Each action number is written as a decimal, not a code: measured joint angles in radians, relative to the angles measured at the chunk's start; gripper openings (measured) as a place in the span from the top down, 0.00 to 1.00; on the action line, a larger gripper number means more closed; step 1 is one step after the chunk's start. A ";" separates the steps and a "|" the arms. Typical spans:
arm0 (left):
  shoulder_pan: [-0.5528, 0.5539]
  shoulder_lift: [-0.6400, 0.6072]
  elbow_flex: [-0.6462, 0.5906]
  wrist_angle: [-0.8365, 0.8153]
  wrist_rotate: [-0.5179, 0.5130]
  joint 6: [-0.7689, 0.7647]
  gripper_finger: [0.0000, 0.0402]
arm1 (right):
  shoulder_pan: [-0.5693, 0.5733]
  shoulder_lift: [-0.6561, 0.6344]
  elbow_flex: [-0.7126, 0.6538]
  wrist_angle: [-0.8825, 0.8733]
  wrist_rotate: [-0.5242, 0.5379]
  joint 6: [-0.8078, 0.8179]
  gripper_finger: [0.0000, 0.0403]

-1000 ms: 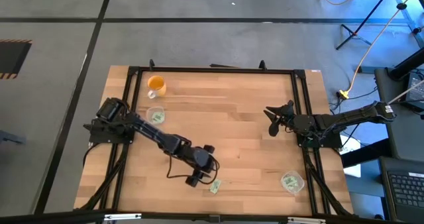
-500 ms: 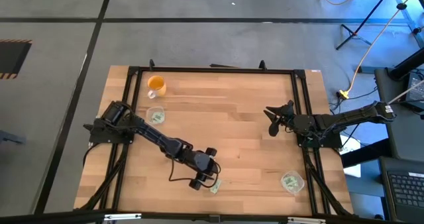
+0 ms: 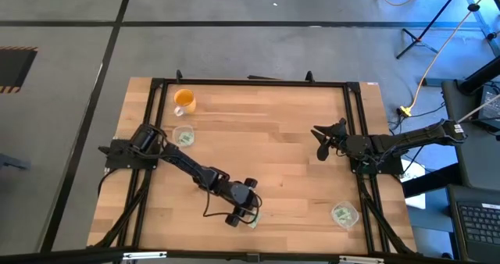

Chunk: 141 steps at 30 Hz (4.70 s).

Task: Pick and place items into bin
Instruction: Put the green stevia packet into the top transparent bin

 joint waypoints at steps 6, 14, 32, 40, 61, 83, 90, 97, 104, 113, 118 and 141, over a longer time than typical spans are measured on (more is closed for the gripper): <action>-0.002 0.008 0.000 -0.015 -0.002 0.000 0.64 | 0.000 0.000 0.000 0.000 0.000 -0.001 0.74; -0.005 0.037 0.003 0.007 -0.011 -0.012 0.64 | 0.000 0.000 0.000 0.000 0.000 -0.002 0.74; -0.002 0.048 0.003 -0.019 -0.004 -0.034 0.89 | 0.000 0.000 0.000 0.000 0.000 -0.002 0.74; -0.004 0.049 0.003 -0.019 0.008 -0.035 0.99 | 0.000 0.000 0.000 0.000 0.000 -0.002 0.74; 0.052 -0.408 -0.003 -0.618 0.012 -0.053 1.00 | 0.000 0.000 0.000 0.000 0.000 -0.004 0.74; 0.190 -1.014 -0.269 -1.449 -0.656 -0.720 1.00 | 0.000 0.000 0.000 0.000 0.000 -0.005 0.74; 0.272 -1.149 -0.432 -1.339 -0.651 -0.723 1.00 | 0.000 0.000 0.000 0.000 0.000 -0.008 0.74; 0.337 -1.177 -0.528 -1.196 -0.612 -0.640 1.00 | 0.000 0.000 0.000 0.000 0.003 -0.010 0.74; 0.385 -1.178 -0.552 -1.126 -0.596 -0.607 1.00 | 0.000 0.000 0.000 0.000 0.003 -0.033 0.74; 0.410 -1.170 -0.552 -1.127 -0.548 -0.647 1.00 | 0.000 0.000 0.000 0.000 0.003 -0.036 0.74; 0.410 -1.145 -0.552 -1.129 -0.533 -0.660 1.00 | 0.000 0.000 0.000 0.000 0.003 -0.036 0.74; 0.410 -1.057 -0.552 -1.135 -0.526 -0.741 0.93 | 0.000 0.000 0.000 0.000 0.003 -0.036 0.74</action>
